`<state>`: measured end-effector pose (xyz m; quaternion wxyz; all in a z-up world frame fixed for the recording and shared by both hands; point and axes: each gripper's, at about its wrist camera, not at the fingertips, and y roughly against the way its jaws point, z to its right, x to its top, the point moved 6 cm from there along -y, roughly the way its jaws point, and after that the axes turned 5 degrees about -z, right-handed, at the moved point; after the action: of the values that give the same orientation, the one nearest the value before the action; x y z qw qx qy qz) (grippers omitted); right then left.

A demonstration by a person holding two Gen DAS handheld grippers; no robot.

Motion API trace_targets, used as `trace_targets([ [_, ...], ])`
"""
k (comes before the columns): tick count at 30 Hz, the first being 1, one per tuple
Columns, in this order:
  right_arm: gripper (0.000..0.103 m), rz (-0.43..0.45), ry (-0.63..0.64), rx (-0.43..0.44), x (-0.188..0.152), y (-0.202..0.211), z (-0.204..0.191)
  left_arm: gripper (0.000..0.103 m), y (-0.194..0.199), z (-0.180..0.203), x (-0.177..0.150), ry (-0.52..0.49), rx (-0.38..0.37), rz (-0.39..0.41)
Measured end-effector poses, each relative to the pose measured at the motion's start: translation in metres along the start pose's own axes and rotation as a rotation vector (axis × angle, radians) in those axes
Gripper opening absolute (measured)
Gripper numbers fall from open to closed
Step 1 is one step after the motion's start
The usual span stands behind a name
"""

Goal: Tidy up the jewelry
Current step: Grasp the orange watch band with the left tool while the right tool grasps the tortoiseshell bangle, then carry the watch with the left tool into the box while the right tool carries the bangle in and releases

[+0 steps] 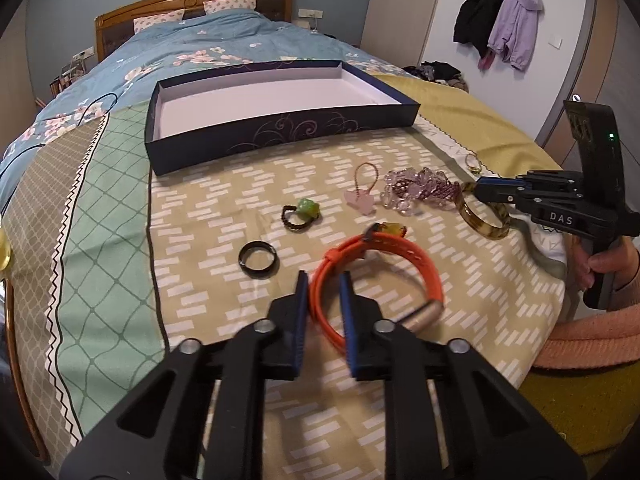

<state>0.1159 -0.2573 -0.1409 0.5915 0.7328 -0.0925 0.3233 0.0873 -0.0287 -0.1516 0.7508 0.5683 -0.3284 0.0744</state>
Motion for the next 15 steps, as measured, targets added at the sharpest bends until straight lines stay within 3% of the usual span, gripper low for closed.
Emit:
trace_targets([
  [6,0.006,0.015,-0.013,0.044,0.006,0.005,0.0,0.009,0.006,-0.001,0.002,0.009,0.006,0.018],
  [15,0.006,0.112,-0.023,0.083,0.041,0.025,0.004,0.009,0.03,-0.015,0.034,0.026,0.079,0.127],
])
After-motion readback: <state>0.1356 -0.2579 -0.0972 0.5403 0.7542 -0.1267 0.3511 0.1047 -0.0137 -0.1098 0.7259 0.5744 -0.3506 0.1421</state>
